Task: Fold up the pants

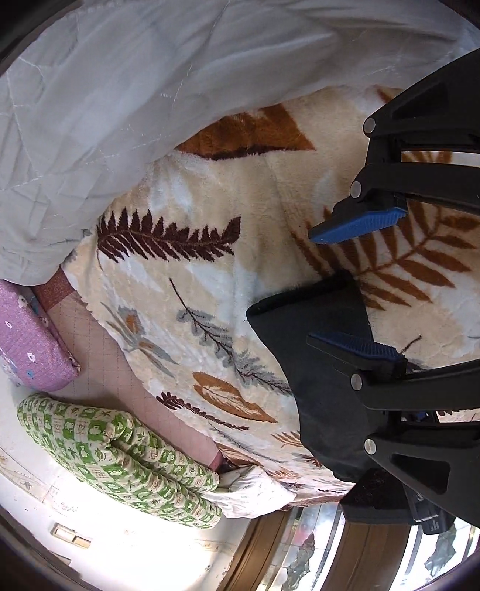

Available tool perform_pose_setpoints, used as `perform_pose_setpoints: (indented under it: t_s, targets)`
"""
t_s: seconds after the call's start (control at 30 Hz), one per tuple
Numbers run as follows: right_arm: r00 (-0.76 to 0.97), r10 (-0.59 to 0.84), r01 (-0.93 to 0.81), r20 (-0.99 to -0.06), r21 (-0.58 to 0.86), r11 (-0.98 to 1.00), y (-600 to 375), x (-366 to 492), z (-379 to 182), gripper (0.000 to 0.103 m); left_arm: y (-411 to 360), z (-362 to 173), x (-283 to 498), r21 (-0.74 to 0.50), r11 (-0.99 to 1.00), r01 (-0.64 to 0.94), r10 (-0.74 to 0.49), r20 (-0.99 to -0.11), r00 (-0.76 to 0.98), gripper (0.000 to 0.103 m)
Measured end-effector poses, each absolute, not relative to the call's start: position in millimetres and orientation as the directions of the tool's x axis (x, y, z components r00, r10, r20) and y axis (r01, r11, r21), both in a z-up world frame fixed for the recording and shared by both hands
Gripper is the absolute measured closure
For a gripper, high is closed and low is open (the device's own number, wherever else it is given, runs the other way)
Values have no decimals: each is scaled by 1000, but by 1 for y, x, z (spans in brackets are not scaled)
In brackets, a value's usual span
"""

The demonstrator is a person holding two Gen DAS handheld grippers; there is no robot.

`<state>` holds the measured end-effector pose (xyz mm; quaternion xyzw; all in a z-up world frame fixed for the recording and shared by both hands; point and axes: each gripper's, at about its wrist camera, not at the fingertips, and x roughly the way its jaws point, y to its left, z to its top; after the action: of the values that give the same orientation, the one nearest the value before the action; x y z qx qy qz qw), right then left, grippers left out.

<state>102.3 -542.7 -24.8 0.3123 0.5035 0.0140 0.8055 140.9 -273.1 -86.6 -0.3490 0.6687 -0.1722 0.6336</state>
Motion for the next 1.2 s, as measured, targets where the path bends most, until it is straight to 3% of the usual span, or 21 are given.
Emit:
perform_pose_setpoints:
  t_s: [0.27,0.33,0.4,0.93,1.0,1.07,1.2]
  targets:
    - [487,392,252,-781,555,793,-542,114,-33,52,-274,-91,156,-676,689,-262,-665,-733,143,59]
    - [485,397,248,-779,558,792,-544,117,-34,52,-275,-90,159,-678,687,-261,-667,-731,146,71]
    - [487,399,255,-777,563,786,-548,119,-37,52,-275,-93,159,-696,668,-265,-690,-712,131,77]
    - [397,582,205,-710,686,698,-536,181,-85,50,-292,-102,165,-690,668,-277,-688,-715,124,77]
    - [403,595,209,-695,703,680,-536,184,-86,56,-293,-101,167,-685,679,-264,-682,-722,117,78]
    - [414,587,218,-696,702,679,-537,184,-85,88,-293,-100,168,-684,687,-246,-682,-724,108,87]
    - [416,568,210,-710,683,699,-538,176,-78,91,-291,-105,172,-698,669,-255,-706,-704,77,93]
